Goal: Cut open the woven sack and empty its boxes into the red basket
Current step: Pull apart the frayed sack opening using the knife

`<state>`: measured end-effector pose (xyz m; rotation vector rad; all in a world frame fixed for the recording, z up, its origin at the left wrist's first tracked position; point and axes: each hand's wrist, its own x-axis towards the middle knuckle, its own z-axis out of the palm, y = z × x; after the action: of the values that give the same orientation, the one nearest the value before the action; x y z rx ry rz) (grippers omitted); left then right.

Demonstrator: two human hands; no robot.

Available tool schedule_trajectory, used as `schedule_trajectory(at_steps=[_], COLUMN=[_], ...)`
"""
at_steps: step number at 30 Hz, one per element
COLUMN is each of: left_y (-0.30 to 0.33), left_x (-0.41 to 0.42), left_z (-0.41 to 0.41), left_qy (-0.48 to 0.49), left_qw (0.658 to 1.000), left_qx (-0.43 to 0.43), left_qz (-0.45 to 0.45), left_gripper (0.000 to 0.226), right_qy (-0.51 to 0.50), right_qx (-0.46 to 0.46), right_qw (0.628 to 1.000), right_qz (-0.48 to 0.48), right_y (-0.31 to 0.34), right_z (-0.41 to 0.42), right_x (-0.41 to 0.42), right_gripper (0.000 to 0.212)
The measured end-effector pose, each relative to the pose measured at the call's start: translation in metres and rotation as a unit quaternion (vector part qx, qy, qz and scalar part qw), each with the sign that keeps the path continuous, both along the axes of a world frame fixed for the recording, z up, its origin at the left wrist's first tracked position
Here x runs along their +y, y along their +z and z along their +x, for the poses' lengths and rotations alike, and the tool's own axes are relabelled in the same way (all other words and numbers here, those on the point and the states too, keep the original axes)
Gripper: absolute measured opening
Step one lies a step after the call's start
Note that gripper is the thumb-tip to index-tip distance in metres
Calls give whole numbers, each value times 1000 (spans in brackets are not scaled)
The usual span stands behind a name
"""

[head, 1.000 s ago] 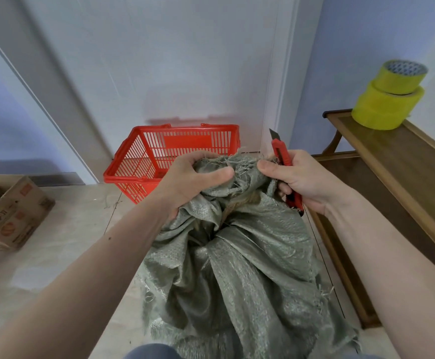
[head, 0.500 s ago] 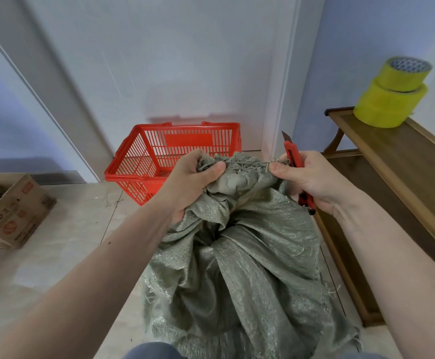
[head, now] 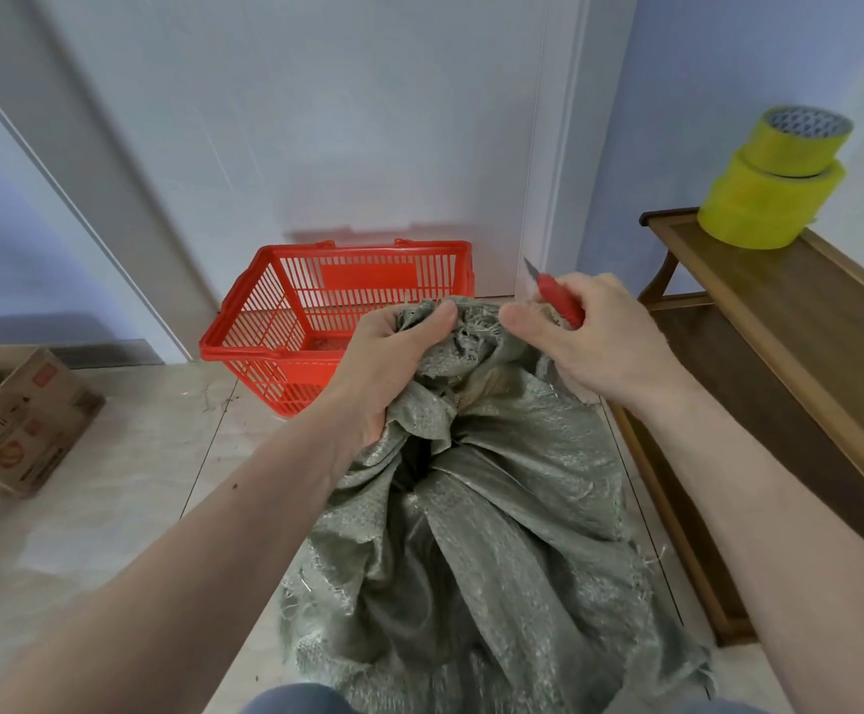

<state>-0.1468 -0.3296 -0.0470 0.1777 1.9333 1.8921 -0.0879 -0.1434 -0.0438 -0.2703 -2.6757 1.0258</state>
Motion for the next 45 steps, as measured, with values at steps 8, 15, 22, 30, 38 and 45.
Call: schedule_trajectory(at_steps=[8,15,22,30,38,45], left_y=[4,5,8,7,6,2], left_x=[9,10,11,1,-5,-6], left_z=[-1,2,5,1,-3,-5], left_qy=[32,22,-1,-98,-131,-156], left_qw=[999,999,1000,991,990,983], left_qx=[-24,-11,-4,82,41,89], left_qz=[27,23,26,39,45,51], left_gripper=[41,36,22,34,27,20], right_qy=[-49,-41,-57,-50,-40,-47], right_qx=[188,204,215,237,266,321], right_qw=[939,907,903,910,919,914], right_qz=[282,367,368,335,288,244], right_y=[6,-2,-1,-2,-6,-14], right_z=[31,35,32,35,36,34], right_x=[-25,-36,-36,-32,-26,-21], right_gripper=[35,35,35,35,36,34])
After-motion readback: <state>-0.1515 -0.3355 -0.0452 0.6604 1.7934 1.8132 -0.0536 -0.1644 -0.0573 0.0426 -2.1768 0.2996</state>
